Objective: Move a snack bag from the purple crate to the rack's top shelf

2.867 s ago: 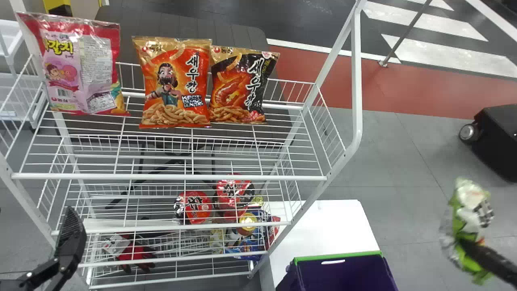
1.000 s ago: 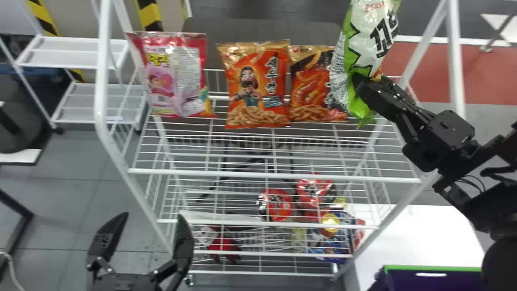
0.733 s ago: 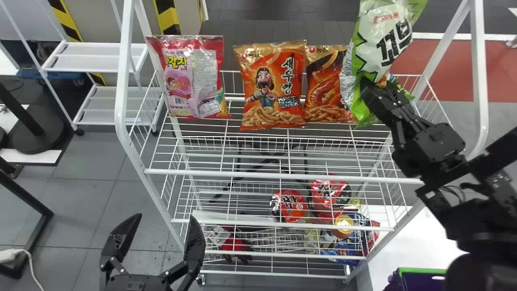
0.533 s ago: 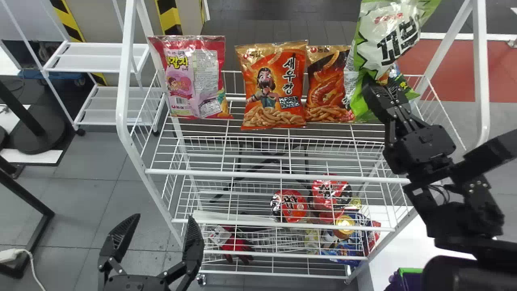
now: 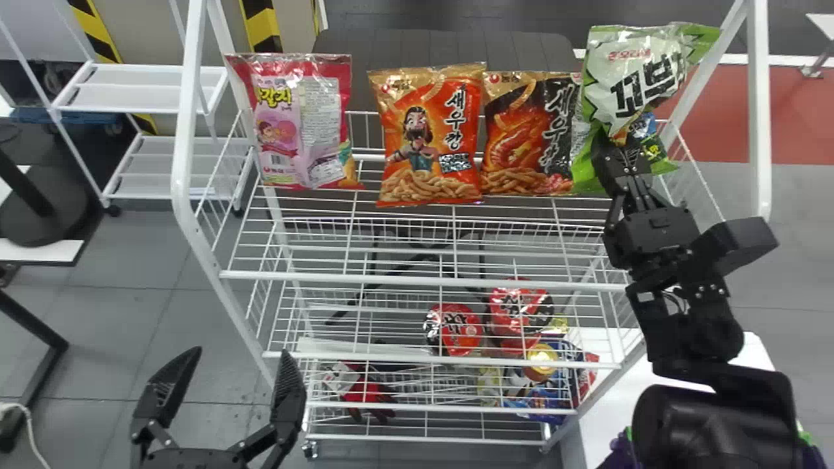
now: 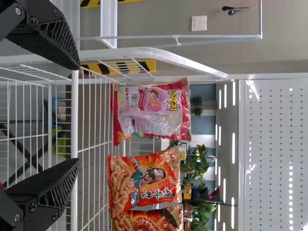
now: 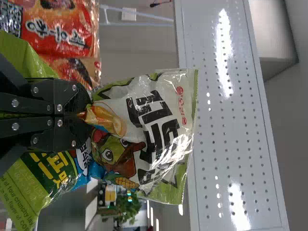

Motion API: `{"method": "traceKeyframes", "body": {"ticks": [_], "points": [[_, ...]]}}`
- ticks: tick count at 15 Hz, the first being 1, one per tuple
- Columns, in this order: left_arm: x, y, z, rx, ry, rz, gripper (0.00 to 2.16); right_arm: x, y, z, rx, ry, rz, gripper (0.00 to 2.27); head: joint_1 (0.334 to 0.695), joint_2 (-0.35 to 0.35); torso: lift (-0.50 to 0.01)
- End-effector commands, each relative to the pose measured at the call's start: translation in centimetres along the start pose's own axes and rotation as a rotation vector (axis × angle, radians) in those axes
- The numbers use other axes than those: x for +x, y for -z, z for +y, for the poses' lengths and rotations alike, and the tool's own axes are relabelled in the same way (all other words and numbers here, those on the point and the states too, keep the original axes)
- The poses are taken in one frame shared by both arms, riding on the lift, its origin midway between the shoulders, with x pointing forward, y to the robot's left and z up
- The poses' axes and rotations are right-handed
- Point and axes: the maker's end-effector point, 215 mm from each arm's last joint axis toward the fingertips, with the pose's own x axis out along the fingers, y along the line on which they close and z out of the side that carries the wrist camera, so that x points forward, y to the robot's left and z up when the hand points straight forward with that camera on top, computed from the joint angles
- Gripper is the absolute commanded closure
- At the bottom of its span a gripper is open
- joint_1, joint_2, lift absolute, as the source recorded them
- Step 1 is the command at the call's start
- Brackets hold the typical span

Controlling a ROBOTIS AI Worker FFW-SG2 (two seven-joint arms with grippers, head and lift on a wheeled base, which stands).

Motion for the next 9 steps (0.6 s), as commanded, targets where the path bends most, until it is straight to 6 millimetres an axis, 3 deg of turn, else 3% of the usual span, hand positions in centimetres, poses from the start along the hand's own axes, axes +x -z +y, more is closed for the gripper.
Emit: {"method": "traceKeyframes", "body": {"ticks": [1,4,9], "points": [[0.0,0.0,0.2,0.000,-0.004,-0.001,0.15,0.0,0.6,-1.4,-0.007,0.037,-0.005,2.22,0.695,-0.059,0.000],[0.0,-0.1,0.2,-0.001,-0.005,-0.005,0.15,0.4,1.0,-1.9,-0.004,0.052,0.003,2.22,0.695,-0.086,0.000],[0.0,-0.1,0.5,0.000,-0.011,-0.007,0.15,2.2,3.4,-2.1,-0.038,0.072,0.046,2.22,0.695,-0.086,0.000]]}}
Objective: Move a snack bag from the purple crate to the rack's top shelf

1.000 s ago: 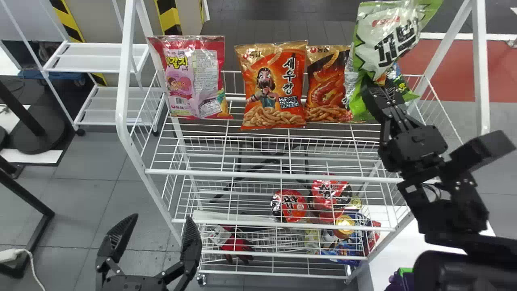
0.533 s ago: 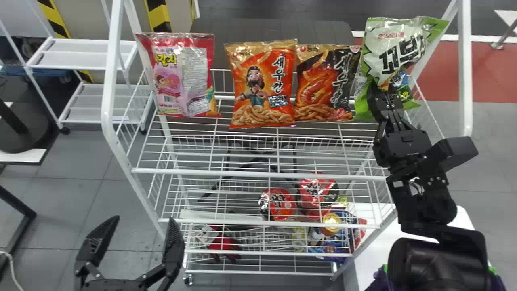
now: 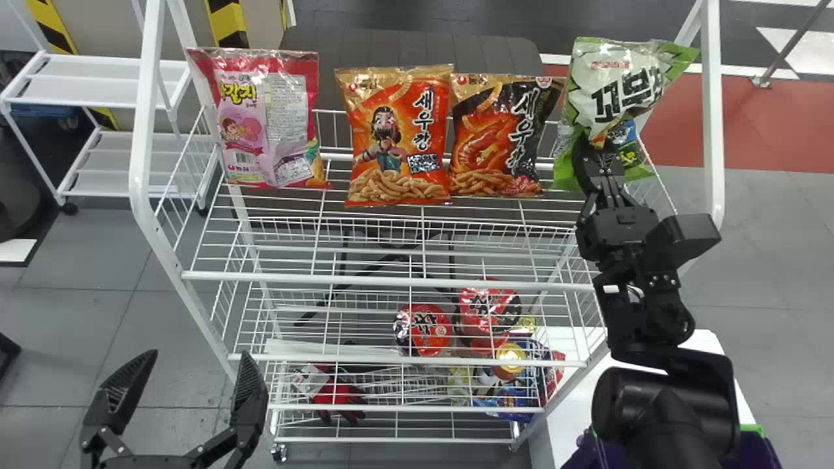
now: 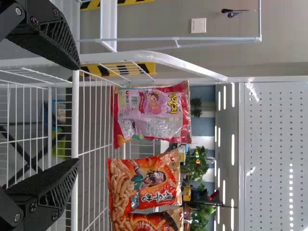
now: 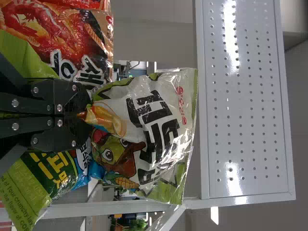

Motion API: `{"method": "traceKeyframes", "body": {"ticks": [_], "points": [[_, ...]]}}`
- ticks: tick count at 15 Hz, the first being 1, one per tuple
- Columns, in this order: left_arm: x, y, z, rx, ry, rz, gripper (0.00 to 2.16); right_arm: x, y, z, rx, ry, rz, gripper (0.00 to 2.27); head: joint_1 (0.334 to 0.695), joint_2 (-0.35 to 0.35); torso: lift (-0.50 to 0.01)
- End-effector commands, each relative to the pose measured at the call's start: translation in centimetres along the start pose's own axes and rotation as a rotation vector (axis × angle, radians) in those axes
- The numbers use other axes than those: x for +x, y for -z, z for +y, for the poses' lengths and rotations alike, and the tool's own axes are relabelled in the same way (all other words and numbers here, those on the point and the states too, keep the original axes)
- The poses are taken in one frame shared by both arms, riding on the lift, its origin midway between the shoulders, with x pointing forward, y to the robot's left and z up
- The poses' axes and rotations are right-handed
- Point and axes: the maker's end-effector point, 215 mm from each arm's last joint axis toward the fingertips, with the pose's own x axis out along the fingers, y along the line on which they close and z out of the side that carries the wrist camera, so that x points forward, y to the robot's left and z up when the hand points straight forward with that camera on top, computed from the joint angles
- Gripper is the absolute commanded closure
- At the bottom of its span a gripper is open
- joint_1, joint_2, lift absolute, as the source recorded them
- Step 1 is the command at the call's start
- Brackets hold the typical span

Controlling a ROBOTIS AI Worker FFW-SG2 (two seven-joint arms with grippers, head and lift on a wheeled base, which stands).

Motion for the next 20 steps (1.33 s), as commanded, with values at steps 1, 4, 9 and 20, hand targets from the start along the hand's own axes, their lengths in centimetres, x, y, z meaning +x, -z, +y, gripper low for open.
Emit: {"method": "traceKeyframes", "body": {"ticks": [1,4,9,20], "points": [[0.0,0.0,0.1,0.000,-0.002,-0.003,0.15,0.8,1.1,0.3,-0.008,-0.002,0.020,2.22,0.695,-0.085,0.000],[-0.1,0.0,0.4,0.003,-0.006,-0.005,0.15,1.7,2.1,0.0,-0.016,0.018,0.041,2.22,0.695,-0.081,0.000],[0.0,0.0,0.5,0.005,-0.005,-0.008,0.15,2.6,3.0,-0.8,-0.038,0.058,0.061,2.22,0.695,-0.079,0.000],[0.1,0.1,0.7,0.006,-0.008,-0.007,0.15,3.0,3.9,-1.4,-0.087,0.105,0.073,2.20,0.695,-0.088,0.000]]}}
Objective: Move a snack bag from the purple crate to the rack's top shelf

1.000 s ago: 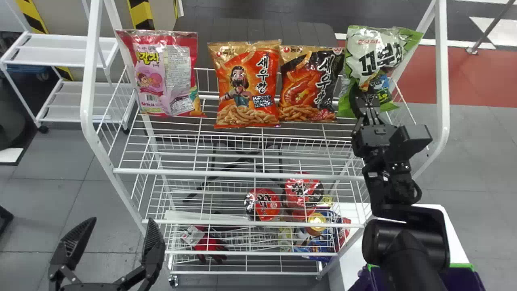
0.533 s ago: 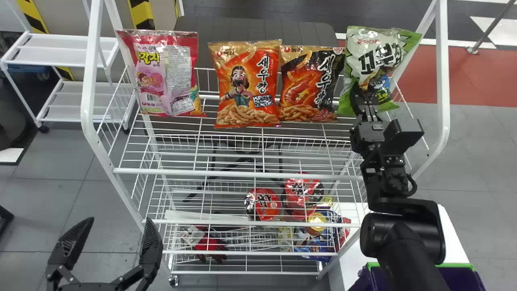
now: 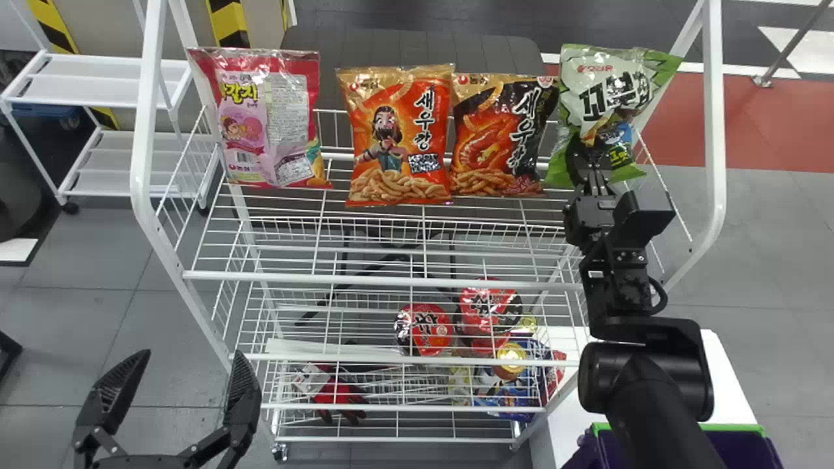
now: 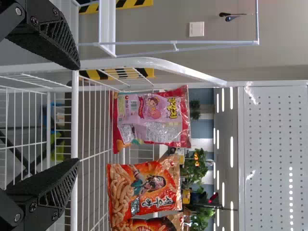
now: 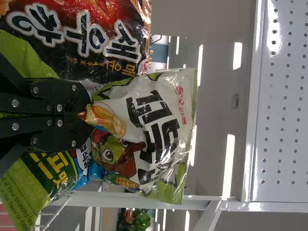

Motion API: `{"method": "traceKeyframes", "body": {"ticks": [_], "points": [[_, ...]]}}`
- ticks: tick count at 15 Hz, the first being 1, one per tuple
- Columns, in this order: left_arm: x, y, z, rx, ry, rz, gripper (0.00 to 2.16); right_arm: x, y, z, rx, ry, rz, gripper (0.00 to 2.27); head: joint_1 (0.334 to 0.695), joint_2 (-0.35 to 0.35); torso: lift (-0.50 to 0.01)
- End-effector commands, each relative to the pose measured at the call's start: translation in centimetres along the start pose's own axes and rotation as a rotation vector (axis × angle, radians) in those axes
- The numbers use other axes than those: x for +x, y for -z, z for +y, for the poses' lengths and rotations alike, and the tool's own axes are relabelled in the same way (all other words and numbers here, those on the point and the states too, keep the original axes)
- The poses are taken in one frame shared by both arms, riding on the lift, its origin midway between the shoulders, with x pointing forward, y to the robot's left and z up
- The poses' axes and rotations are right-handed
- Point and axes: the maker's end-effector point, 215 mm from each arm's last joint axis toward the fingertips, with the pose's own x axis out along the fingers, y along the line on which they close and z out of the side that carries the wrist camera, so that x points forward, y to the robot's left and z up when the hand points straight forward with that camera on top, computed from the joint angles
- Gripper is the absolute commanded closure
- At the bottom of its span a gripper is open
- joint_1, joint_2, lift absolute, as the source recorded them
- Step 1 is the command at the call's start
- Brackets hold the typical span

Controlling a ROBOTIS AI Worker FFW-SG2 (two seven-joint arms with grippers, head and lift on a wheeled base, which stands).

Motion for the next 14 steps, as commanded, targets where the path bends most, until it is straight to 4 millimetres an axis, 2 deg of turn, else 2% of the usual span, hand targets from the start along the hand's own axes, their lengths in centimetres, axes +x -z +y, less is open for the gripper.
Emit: {"method": "traceKeyframes", "body": {"ticks": [1,5,6,9,14], "points": [[0.1,-0.1,0.0,0.000,-0.001,-0.002,0.15,0.1,0.0,0.1,-0.010,0.003,0.002,2.20,0.695,-0.088,0.000],[0.0,0.1,-0.1,-0.002,0.001,0.002,0.15,-0.1,0.3,-0.3,-0.021,0.022,0.008,2.11,0.695,-0.090,0.000],[0.1,0.1,-0.1,-0.002,0.001,0.000,0.15,-0.2,0.7,-0.4,-0.020,0.028,0.016,2.03,0.695,-0.092,0.000],[0.1,-0.1,-0.2,-0.004,0.003,-0.003,0.15,-0.2,0.9,-0.8,-0.017,0.037,0.021,2.03,0.695,-0.096,0.000],[0.1,0.0,-0.1,-0.002,0.002,-0.001,0.15,0.1,2.3,-0.4,-0.004,0.034,0.052,2.03,0.695,-0.101,0.000]]}}
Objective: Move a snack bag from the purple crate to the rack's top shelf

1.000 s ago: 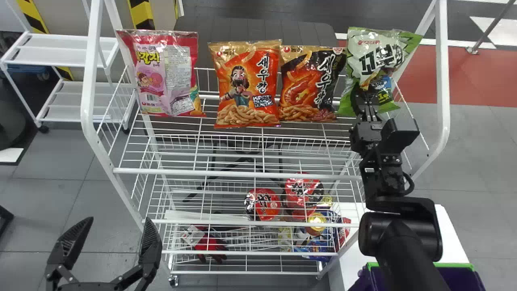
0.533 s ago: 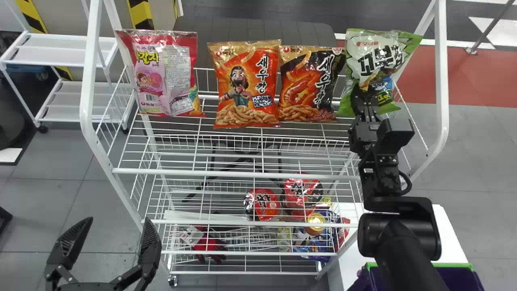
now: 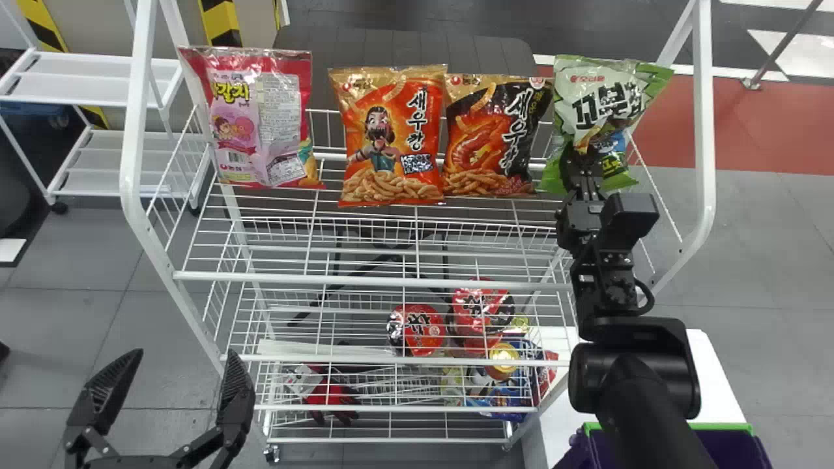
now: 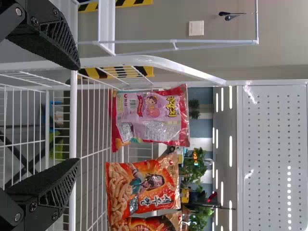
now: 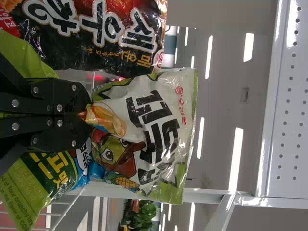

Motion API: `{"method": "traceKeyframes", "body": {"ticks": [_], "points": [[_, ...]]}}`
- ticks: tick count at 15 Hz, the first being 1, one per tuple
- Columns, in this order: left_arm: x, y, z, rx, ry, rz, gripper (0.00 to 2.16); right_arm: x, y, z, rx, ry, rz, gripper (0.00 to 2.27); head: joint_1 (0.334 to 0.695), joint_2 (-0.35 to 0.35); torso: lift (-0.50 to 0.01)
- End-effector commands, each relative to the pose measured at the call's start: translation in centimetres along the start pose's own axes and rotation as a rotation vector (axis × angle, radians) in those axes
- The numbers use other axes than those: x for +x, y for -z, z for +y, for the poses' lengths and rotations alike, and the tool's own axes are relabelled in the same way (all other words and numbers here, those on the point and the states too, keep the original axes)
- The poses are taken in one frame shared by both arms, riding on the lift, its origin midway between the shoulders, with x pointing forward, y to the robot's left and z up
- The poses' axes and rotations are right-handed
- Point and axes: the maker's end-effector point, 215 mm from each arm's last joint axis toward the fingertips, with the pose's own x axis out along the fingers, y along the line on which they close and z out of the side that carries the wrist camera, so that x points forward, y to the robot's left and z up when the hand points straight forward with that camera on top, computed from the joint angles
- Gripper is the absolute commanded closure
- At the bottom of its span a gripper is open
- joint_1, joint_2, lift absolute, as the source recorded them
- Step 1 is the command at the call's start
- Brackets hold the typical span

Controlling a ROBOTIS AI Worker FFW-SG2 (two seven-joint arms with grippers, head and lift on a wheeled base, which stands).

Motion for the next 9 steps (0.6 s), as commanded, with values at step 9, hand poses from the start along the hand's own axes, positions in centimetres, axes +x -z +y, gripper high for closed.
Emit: {"method": "traceKeyframes", "body": {"ticks": [9], "points": [[0.05,0.16,-0.01,-0.001,-0.001,0.002,0.15,-0.23,0.80,0.52,-0.005,0.003,0.004,1.54,0.695,-0.096,0.000]]}}
